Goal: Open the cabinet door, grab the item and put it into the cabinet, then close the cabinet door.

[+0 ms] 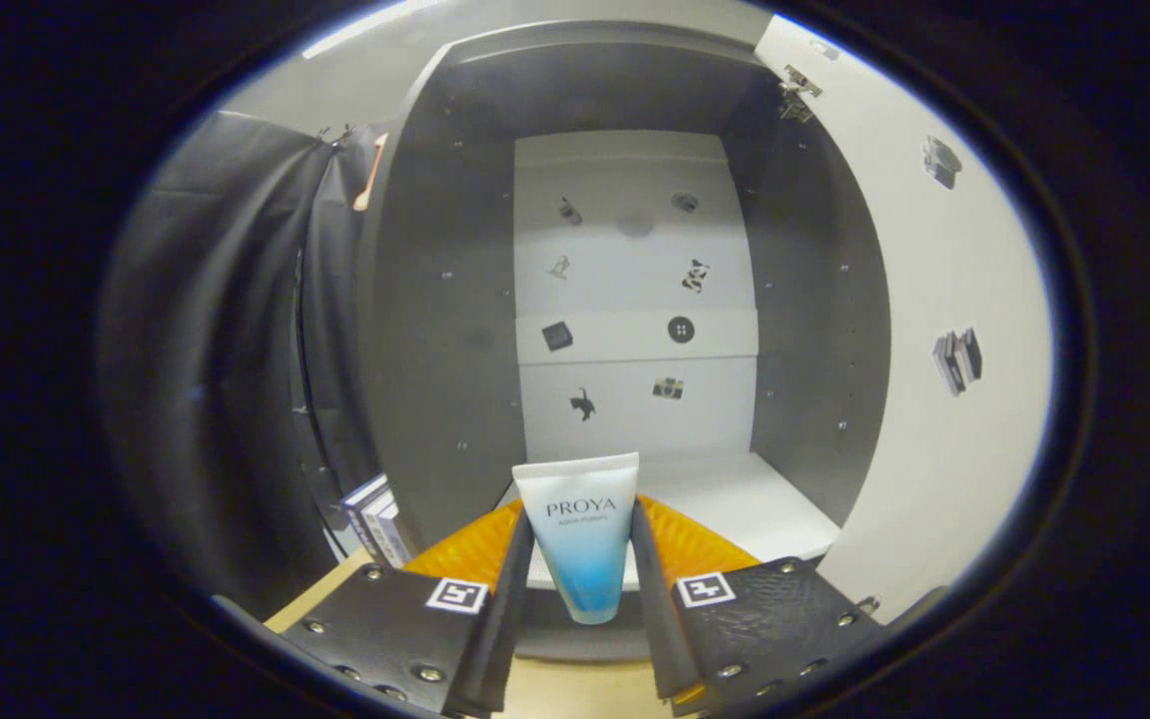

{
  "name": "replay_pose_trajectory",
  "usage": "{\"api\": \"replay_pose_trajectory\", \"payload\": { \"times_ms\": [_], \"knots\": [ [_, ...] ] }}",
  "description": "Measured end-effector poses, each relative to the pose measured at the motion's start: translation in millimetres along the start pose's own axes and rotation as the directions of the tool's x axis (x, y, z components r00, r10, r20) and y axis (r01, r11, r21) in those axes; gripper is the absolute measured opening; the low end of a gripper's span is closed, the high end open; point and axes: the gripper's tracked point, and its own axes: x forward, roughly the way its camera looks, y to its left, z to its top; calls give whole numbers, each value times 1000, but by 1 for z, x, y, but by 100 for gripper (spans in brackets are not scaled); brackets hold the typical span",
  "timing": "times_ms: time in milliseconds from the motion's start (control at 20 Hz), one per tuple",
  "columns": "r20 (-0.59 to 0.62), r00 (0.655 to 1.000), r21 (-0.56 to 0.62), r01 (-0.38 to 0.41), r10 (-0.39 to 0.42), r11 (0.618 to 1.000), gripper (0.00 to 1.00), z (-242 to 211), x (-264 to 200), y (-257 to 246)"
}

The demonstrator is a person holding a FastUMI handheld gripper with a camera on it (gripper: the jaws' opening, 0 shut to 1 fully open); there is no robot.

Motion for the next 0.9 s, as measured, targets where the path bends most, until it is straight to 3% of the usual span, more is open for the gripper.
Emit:
{"api": "replay_pose_trajectory", "payload": {
  "times_ms": [450, 900],
  "knots": [
    [8, 997, 20, 82, -82, 996, 54, -3, 83, -40],
    [-30, 994, 44, 111, -109, 993, 54, -25, 106, -50]
  ]
}}
